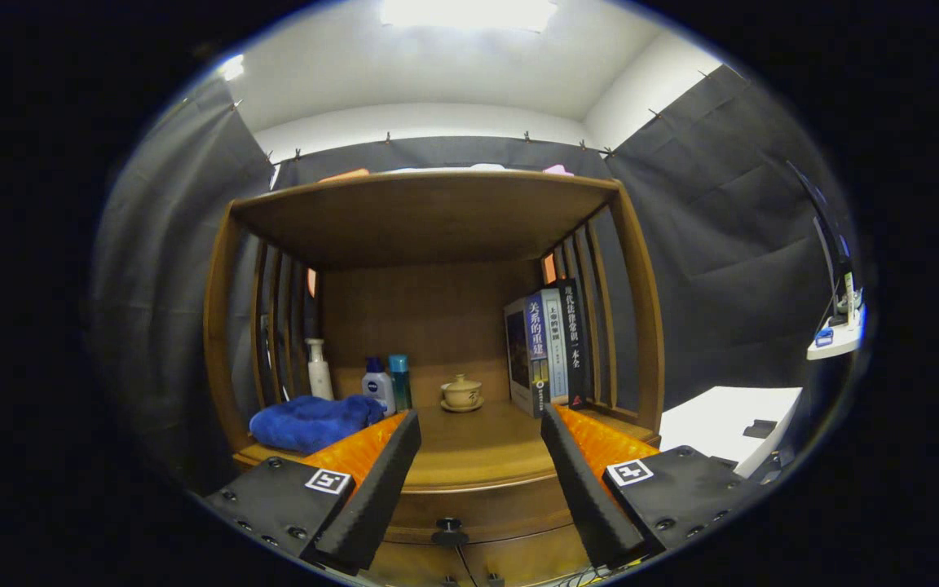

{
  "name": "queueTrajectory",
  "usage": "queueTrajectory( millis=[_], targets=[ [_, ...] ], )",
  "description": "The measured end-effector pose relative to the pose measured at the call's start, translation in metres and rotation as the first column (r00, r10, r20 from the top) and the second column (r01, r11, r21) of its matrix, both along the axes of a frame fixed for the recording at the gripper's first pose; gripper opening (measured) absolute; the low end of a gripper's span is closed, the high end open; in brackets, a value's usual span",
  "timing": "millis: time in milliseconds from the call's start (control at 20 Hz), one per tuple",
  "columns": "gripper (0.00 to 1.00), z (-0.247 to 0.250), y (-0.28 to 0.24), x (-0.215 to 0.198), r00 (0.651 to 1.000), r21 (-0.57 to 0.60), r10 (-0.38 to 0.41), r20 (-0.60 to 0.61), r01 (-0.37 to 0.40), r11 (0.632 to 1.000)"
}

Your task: Pull open the drawer, take out the items inside it, and place them on the countertop above the cabinet.

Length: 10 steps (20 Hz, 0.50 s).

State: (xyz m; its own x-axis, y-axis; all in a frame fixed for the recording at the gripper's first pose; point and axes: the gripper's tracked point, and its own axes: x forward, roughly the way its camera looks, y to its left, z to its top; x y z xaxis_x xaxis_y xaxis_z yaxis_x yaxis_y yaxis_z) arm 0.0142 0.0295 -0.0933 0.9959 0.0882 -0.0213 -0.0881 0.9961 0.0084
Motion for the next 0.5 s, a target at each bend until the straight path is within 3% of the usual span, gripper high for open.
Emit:
queueTrajectory(
  millis=[500],
  targets=[
    [0.98, -0.103, 0.026, 0.014, 0.987, -0.018, 0.087, -0.134, -0.090, 0.996]
  ],
)
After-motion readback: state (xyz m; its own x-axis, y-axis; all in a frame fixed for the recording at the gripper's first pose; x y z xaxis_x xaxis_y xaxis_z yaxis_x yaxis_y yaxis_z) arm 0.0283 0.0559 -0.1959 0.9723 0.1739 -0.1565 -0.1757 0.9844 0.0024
